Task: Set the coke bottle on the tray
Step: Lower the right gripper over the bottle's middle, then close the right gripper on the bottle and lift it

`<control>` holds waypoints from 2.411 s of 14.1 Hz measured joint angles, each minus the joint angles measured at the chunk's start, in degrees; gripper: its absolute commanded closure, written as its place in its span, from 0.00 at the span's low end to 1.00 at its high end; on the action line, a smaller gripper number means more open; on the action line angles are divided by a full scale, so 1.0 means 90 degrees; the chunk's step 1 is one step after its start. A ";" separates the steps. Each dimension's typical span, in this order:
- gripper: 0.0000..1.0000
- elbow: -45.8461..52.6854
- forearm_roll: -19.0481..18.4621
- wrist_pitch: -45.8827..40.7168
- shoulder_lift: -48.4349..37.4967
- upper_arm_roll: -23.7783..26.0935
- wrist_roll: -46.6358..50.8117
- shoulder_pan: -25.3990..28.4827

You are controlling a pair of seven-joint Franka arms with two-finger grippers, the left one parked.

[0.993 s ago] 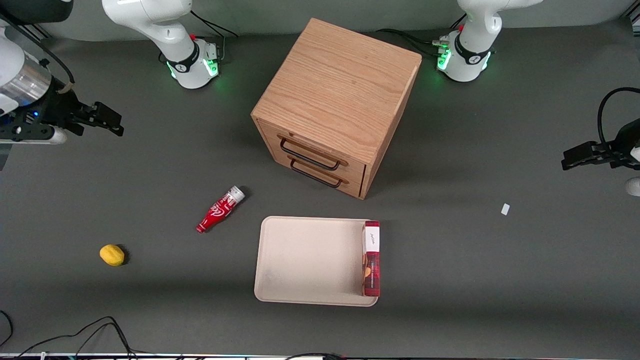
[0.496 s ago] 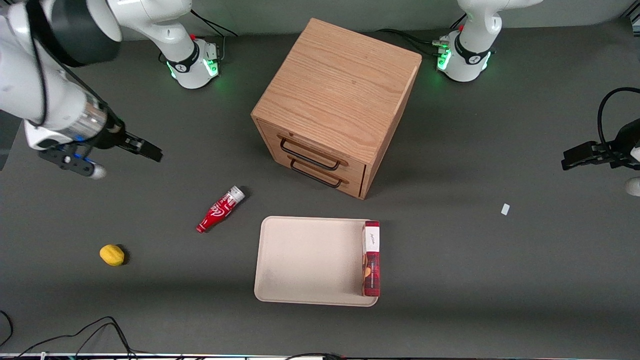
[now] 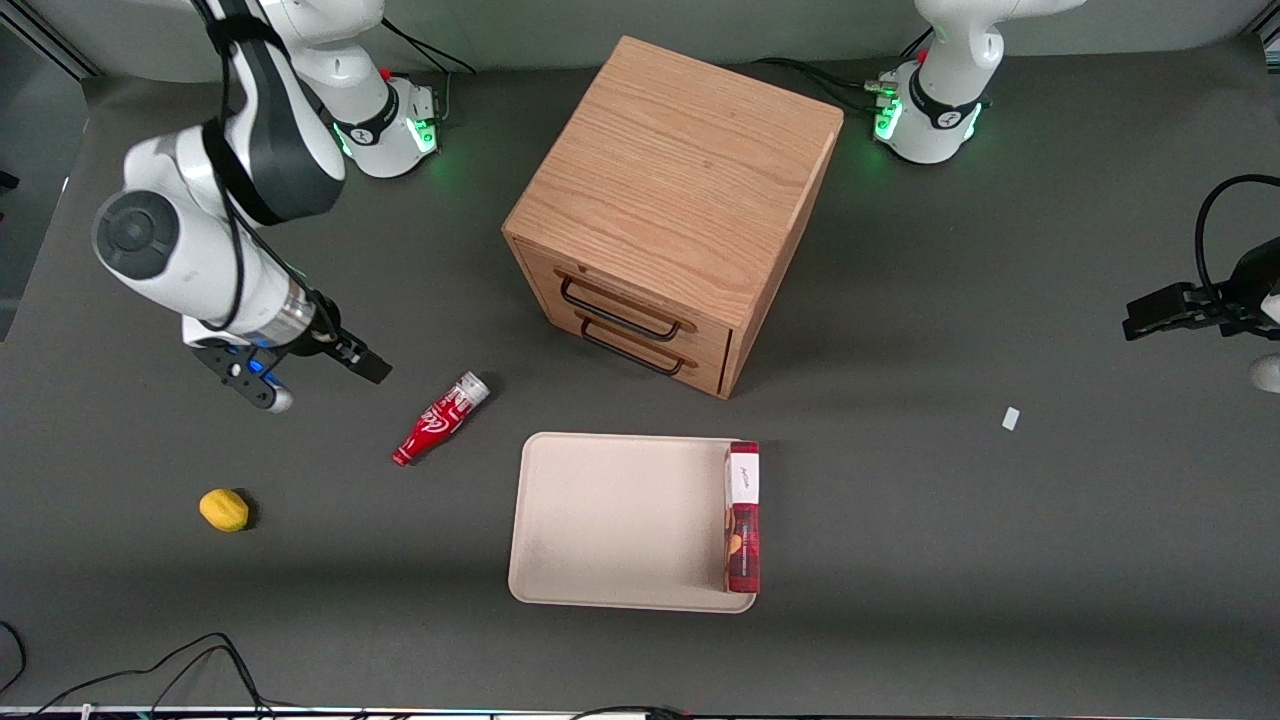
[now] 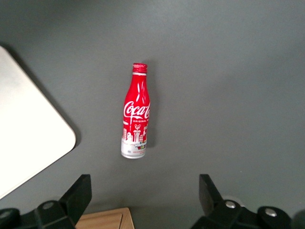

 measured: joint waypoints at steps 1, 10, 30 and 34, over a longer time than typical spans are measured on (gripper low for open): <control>0.00 -0.0111 0.0000 0.0201 0.0111 0.0000 0.0082 0.0000; 0.00 -0.0761 0.0000 0.2349 0.1420 0.0121 0.0673 0.0095; 0.78 -0.0861 0.0000 0.3693 0.2400 0.0122 0.0687 0.0104; 0.85 -0.0824 -0.0002 0.3693 0.2393 0.0122 0.0683 0.0104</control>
